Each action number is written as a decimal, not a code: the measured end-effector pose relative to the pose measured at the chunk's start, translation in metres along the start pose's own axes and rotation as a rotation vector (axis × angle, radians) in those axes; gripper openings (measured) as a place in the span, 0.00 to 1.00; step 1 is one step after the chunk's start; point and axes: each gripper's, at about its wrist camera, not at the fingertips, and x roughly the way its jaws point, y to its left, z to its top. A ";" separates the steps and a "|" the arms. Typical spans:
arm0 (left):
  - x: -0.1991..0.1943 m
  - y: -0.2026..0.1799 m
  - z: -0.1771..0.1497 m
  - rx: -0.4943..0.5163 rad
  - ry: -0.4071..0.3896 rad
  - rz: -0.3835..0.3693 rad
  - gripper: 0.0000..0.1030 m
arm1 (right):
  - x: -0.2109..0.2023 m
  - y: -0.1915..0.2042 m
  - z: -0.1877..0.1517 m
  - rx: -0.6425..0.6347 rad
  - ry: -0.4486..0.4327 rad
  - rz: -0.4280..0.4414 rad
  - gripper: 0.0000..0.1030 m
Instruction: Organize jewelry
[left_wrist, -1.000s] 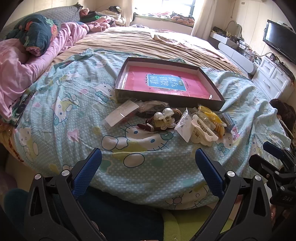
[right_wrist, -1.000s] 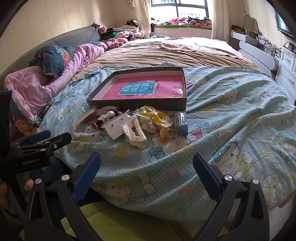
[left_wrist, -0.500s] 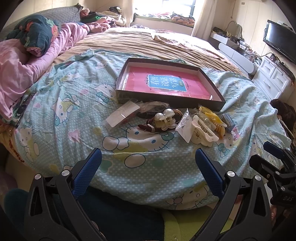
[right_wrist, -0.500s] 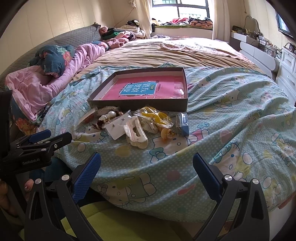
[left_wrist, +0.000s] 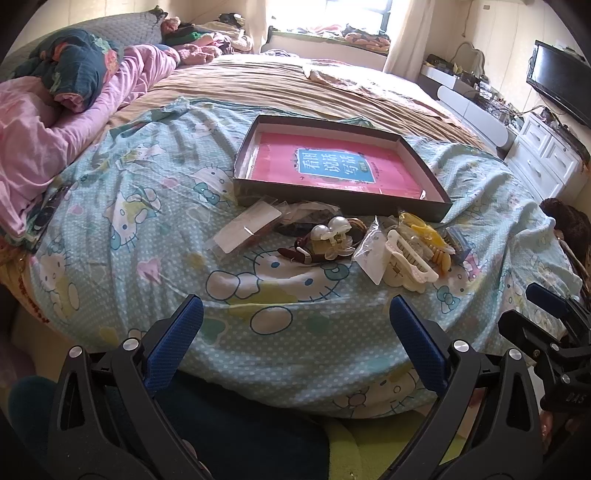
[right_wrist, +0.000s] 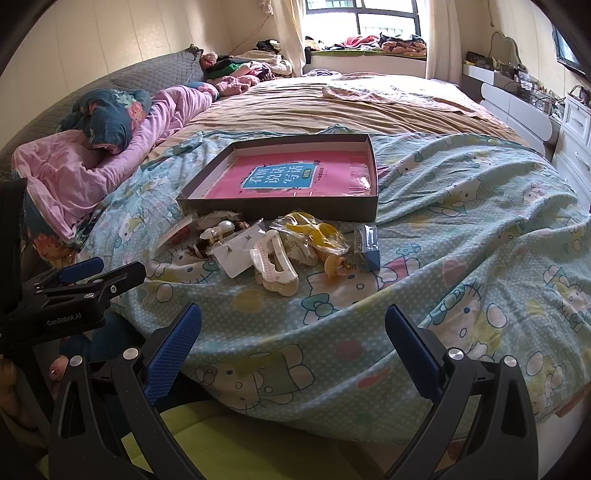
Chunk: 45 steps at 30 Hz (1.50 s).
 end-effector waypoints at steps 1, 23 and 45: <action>0.000 0.000 0.000 0.000 0.000 0.000 0.92 | 0.000 0.000 0.000 0.000 0.001 0.000 0.96; 0.003 0.004 0.000 -0.017 0.006 -0.008 0.92 | 0.005 0.000 0.006 -0.030 -0.018 0.005 0.96; 0.075 0.072 0.021 -0.072 0.108 0.065 0.92 | 0.062 -0.068 0.039 0.060 0.033 -0.026 0.96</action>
